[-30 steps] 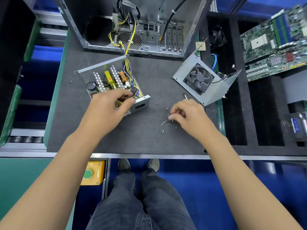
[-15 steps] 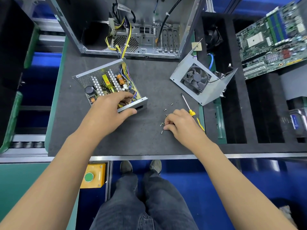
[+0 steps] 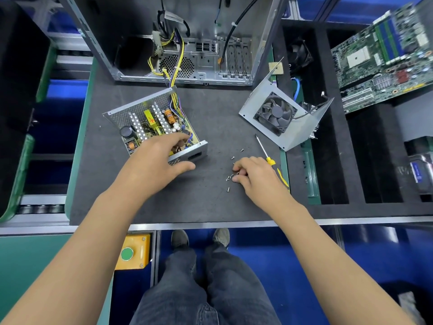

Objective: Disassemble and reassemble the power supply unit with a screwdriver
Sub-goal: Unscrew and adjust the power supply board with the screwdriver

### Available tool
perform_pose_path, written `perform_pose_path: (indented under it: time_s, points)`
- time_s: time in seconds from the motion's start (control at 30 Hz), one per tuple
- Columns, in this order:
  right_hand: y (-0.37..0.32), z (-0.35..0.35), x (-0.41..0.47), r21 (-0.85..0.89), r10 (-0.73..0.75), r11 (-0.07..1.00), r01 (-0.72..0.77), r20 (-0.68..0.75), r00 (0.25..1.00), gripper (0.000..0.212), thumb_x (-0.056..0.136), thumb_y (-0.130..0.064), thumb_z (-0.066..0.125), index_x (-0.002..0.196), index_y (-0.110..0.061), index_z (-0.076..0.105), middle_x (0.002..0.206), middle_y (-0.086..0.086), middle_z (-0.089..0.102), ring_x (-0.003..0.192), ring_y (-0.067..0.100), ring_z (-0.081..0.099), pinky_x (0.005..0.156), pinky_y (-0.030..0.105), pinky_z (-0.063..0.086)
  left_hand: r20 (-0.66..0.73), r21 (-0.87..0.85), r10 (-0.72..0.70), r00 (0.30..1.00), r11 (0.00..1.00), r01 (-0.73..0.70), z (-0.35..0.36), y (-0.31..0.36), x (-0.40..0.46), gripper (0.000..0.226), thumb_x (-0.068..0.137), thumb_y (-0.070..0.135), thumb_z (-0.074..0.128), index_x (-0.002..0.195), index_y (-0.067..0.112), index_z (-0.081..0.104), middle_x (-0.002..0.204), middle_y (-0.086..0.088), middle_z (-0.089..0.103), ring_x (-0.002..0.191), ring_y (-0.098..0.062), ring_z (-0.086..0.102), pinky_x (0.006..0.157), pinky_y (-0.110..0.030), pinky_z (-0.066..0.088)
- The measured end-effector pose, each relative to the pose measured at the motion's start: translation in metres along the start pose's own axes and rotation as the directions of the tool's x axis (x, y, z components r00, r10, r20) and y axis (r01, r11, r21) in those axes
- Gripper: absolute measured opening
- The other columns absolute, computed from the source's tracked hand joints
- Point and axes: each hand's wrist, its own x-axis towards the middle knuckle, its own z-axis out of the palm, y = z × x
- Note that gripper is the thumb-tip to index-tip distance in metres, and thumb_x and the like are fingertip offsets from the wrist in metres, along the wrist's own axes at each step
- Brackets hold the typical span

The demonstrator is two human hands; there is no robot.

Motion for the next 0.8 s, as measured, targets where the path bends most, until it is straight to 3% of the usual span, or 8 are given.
perform_pose_path:
  time_s: [0.1, 0.23, 0.27, 0.33, 0.4, 0.5, 0.6, 0.8]
  points:
    - [0.000, 0.002, -0.001, 0.035, 0.026, 0.999, -0.025, -0.022, 0.999, 0.013, 0.093, -0.016, 0.067, 0.105, -0.013, 0.065, 0.089, -0.003, 0.062, 0.092, 0.017, 0.048, 0.076, 0.020, 0.030, -0.186, 0.058, 0.123, 0.975, 0.992, -0.114, 0.000, 0.006, -0.007, 0.050, 0.082, 0.038, 0.079, 0.126, 0.018, 0.065, 0.113, 0.006, 0.065, 0.109, -0.021, 0.053, 0.091, -0.023, 0.036]
    - [0.003, 0.002, -0.003, 0.052, -0.014, 0.999, 0.017, -0.061, 0.998, 0.011, 0.090, -0.012, 0.069, 0.101, -0.013, 0.065, 0.083, -0.010, 0.060, 0.084, 0.011, 0.047, 0.079, 0.025, 0.040, -0.557, 0.047, 0.342, 0.757, 0.923, -0.383, 0.019, 0.032, -0.025, 0.013, 0.092, 0.017, 0.072, 0.093, 0.004, 0.073, 0.087, -0.005, 0.069, 0.081, -0.021, 0.057, 0.083, -0.021, 0.042]
    - [0.003, 0.002, -0.004, 0.046, -0.019, 0.999, 0.022, -0.065, 0.998, 0.012, 0.090, -0.013, 0.069, 0.100, -0.015, 0.065, 0.081, -0.013, 0.058, 0.081, 0.009, 0.046, 0.077, 0.026, 0.042, -0.544, 0.022, 0.374, 0.751, 0.901, -0.433, 0.028, 0.038, -0.029, 0.012, 0.093, 0.014, 0.071, 0.089, 0.004, 0.073, 0.083, -0.005, 0.068, 0.077, -0.020, 0.057, 0.080, -0.022, 0.043]
    - [0.003, 0.001, -0.005, 0.101, 0.023, 0.995, -0.015, -0.084, 0.996, 0.013, 0.088, -0.013, 0.070, 0.096, -0.020, 0.063, 0.077, -0.018, 0.057, 0.074, 0.005, 0.047, 0.072, 0.023, 0.045, -0.429, -0.054, 0.374, 0.822, 0.898, -0.437, 0.049, 0.047, -0.035, 0.009, 0.092, 0.013, 0.071, 0.090, 0.004, 0.074, 0.083, -0.004, 0.068, 0.075, -0.018, 0.059, 0.076, -0.020, 0.045]
    - [-0.001, -0.003, -0.005, 0.367, 0.189, 0.920, -0.138, -0.106, 0.976, 0.015, 0.085, -0.015, 0.073, 0.087, -0.024, 0.061, 0.072, -0.015, 0.060, 0.064, 0.001, 0.050, 0.066, 0.015, 0.045, -0.317, -0.178, 0.260, 0.912, 0.929, -0.326, 0.068, 0.051, -0.036, 0.008, 0.091, 0.011, 0.072, 0.096, 0.005, 0.075, 0.088, -0.003, 0.070, 0.076, -0.016, 0.062, 0.074, -0.023, 0.050]
    - [-0.013, -0.009, -0.005, 0.785, 0.373, 0.548, -0.289, 0.080, 0.924, 0.018, 0.085, -0.015, 0.075, 0.083, -0.022, 0.059, 0.064, -0.011, 0.063, 0.058, 0.003, 0.052, 0.062, 0.019, 0.043, -0.244, -0.359, 0.071, 0.967, 0.920, -0.158, 0.086, 0.056, -0.029, 0.014, 0.086, 0.005, 0.075, 0.100, 0.007, 0.076, 0.091, -0.003, 0.071, 0.078, -0.009, 0.064, 0.076, -0.020, 0.051]
    - [-0.022, -0.010, -0.007, 0.917, 0.359, 0.235, -0.323, 0.227, 0.905, 0.019, 0.088, -0.006, 0.071, 0.086, -0.016, 0.055, 0.059, -0.007, 0.061, 0.052, 0.006, 0.049, 0.056, 0.021, 0.038, -0.264, -0.421, -0.009, 0.964, 0.901, -0.107, 0.094, 0.058, -0.019, 0.011, 0.084, 0.007, 0.078, 0.094, 0.011, 0.078, 0.086, 0.000, 0.072, 0.076, -0.008, 0.063, 0.073, -0.012, 0.047]
    - [-0.027, -0.007, -0.008, 0.889, 0.428, 0.282, -0.360, 0.219, 0.877, 0.016, 0.089, -0.008, 0.071, 0.089, -0.016, 0.058, 0.066, -0.005, 0.066, 0.057, 0.005, 0.054, 0.060, 0.023, 0.040, -0.346, -0.450, -0.031, 0.938, 0.882, -0.137, 0.099, 0.053, -0.017, 0.011, 0.083, 0.008, 0.079, 0.092, 0.014, 0.080, 0.086, 0.006, 0.075, 0.075, -0.008, 0.069, 0.071, -0.030, 0.057]
